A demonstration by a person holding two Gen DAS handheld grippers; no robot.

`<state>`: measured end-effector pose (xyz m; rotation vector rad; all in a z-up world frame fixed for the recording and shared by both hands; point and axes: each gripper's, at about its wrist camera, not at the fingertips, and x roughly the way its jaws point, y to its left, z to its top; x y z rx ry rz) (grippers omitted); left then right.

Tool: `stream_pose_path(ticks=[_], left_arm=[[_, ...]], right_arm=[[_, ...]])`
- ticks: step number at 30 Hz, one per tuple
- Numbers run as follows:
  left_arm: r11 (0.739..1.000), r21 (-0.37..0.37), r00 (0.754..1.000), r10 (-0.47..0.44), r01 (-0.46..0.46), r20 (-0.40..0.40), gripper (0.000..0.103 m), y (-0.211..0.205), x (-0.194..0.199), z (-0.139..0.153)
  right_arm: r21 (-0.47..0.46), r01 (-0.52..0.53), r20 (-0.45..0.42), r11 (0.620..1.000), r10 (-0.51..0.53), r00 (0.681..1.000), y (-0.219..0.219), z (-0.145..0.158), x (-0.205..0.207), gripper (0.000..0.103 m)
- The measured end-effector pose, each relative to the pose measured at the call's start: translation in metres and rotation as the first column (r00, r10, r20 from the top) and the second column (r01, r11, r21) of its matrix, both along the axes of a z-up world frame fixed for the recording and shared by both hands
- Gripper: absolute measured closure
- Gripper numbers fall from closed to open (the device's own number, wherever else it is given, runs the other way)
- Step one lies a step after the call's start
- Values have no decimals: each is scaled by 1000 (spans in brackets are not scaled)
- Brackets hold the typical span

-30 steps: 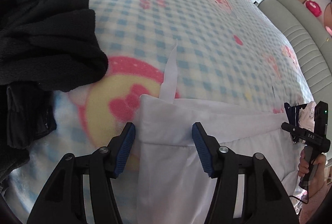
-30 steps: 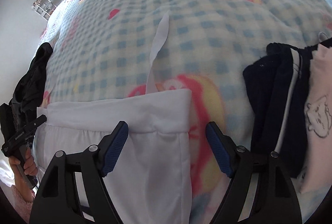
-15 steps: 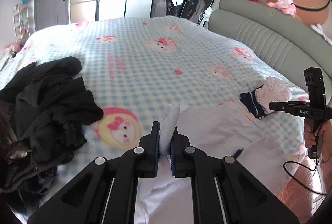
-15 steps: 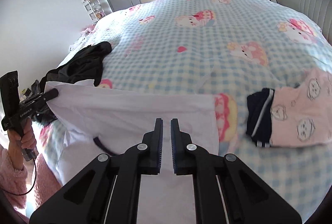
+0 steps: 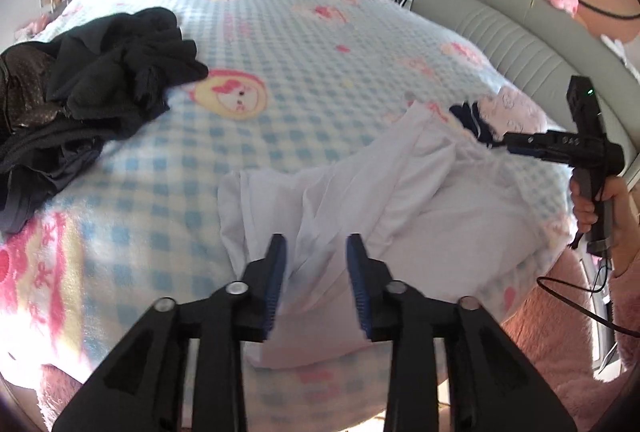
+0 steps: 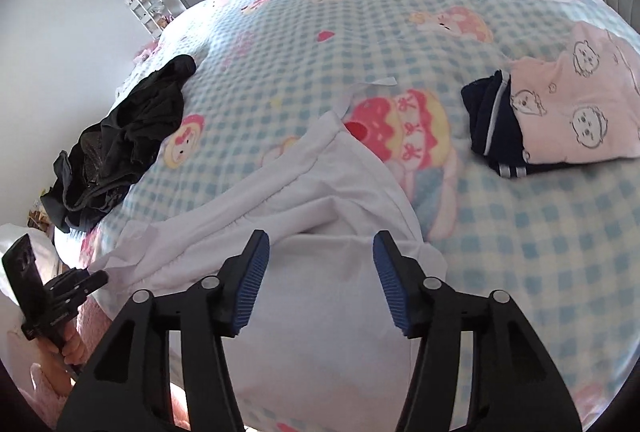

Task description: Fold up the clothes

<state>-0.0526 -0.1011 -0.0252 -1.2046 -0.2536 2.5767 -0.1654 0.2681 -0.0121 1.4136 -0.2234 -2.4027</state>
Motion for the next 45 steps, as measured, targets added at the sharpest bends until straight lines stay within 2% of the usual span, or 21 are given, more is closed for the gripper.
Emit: stream_pose_path(ticks=[3, 8, 11, 13, 15, 16, 18, 19, 22, 25, 29, 31, 34, 36, 38, 40, 41, 42, 43, 45], left_arm=[[999, 17, 999, 36, -36, -10, 57, -2, -4, 1], [997, 41, 997, 69, -70, 46, 57, -4, -9, -18], [996, 26, 993, 86, -88, 80, 57, -3, -11, -34], [995, 18, 990, 94, -96, 108, 57, -1, -14, -44], [995, 29, 989, 91, -95, 119, 57, 1, -15, -49], [995, 31, 989, 92, -96, 118, 57, 1, -16, -49], [995, 31, 989, 96, -100, 112, 57, 1, -16, -49], [994, 30, 989, 102, -106, 104, 58, 0, -16, -47], [992, 35, 990, 119, -121, 74, 61, -3, -13, -40], [991, 47, 991, 126, -128, 48, 62, -7, -8, -32], [989, 29, 988, 147, -148, 49, 62, -13, 2, -31], [985, 47, 984, 162, -166, 77, 62, -20, 6, -36], [978, 112, 982, 169, -178, 90, 62, -29, 9, -37], [970, 156, 981, 171, -184, 93, 58, -34, 10, -37], [970, 161, 982, 170, -181, 79, 52, -32, 4, -35], [979, 120, 986, 157, -163, 62, 52, -24, -6, -34], [986, 87, 988, 139, -144, 64, 54, -17, -12, -35], [991, 54, 990, 120, -124, 67, 62, -10, -18, -37], [994, 19, 991, 106, -108, 81, 79, -3, -23, -39], [995, -35, 991, 93, -90, 100, 89, 8, -24, -41]], right_arm=[[42, -2, 12, 999, 2, 1000, -14, -8, -21, 29], [47, 48, 98, 998, -52, 994, -18, -36, -63, 25], [54, 29, 125, 998, -36, 991, -28, -52, -94, 17], [49, 3, 150, 999, -10, 989, -36, -66, -112, 17], [21, -43, 177, 999, 39, 984, -44, -80, -123, 46], [31, -62, 170, 998, 56, 984, -48, -80, -121, 73], [49, -99, 158, 994, 90, 983, -55, -80, -116, 86], [50, -114, 141, 992, 106, 984, -57, -74, -110, 96], [13, -149, 36, 989, 148, 988, -54, -34, -72, 96], [2, -169, -73, 986, 168, 983, -45, 6, -24, 97], [-9, -143, -129, 990, 141, 982, -14, 20, 41, 97], [21, -112, -88, 993, 113, 990, 1, 2, 62, 96], [52, -43, 32, 998, 42, 999, 29, -31, 81, 94], [16, 0, 65, 1000, -2, 998, 44, -37, 90, 88], [-7, 37, 52, 999, -36, 998, 53, -30, 97, 65], [-21, 46, -19, 999, -46, 999, 51, -11, 100, 63], [-30, 48, -61, 998, -50, 997, 47, -1, 100, 62], [-41, 50, -98, 998, -54, 994, 44, 7, 100, 60], [-51, 47, -113, 998, -53, 992, 40, 10, 99, 56], [-46, 30, -99, 998, -35, 994, 28, 5, 94, 53]])
